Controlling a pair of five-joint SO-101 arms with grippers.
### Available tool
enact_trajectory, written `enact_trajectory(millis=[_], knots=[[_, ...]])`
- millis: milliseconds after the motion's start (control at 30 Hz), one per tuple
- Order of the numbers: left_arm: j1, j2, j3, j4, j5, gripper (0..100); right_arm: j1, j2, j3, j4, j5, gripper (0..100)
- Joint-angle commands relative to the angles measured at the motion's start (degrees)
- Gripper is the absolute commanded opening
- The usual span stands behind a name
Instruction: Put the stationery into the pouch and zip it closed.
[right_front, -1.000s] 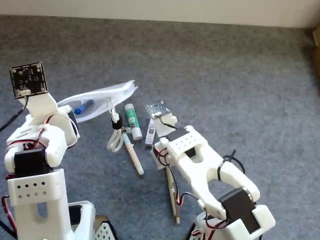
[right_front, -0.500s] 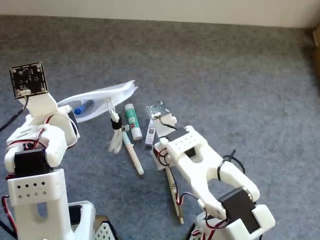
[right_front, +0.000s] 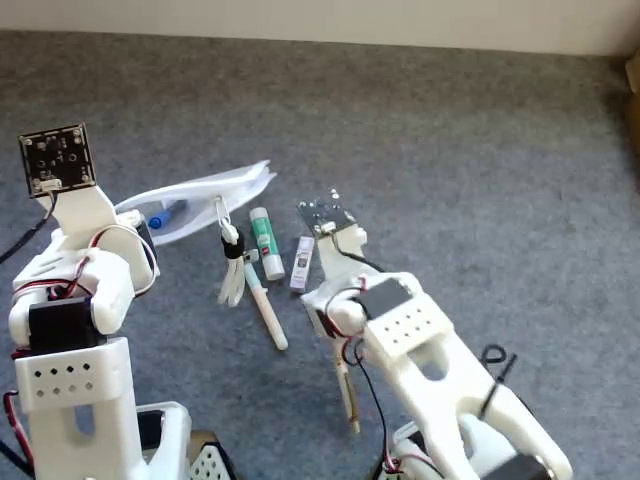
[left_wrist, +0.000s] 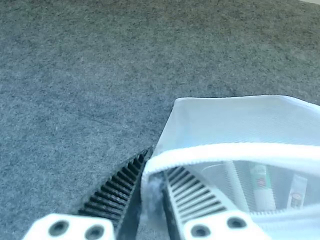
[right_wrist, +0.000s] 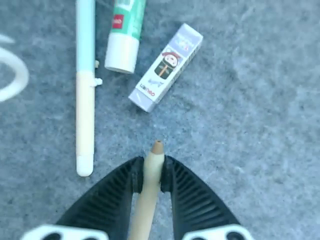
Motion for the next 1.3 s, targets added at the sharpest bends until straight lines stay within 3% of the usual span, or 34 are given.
enact_trajectory(millis=[0, 167, 467, 967, 1133, 1267], knots=[[-0.84, 1.01, 0.48, -0.53, 0.53, 1, -0.66, -9.01, 0.48, -0.13, 0.53, 0.5], [-1.01, 1.01, 0.48, -0.53, 0.53, 1, -0.66, -18.24, 3.65, -1.36, 0.53, 0.5], [-0.84, 1.01, 0.48, -0.53, 0.53, 1, -0.66, -33.19, 16.31, -14.37, 0.53, 0.5], [-0.92, 1.01, 0.40, -0.53, 0.53, 1, -0.92, -56.92, 20.62, -14.73, 0.09, 0.5], [-0.92, 1.01, 0.40, -0.53, 0.53, 1, -1.01, -66.15, 22.46, -14.81, -6.59, 0.5], [-0.92, 1.01, 0.40, -0.53, 0.53, 1, -1.01, -71.25, 24.66, -14.90, -7.65, 0.5]])
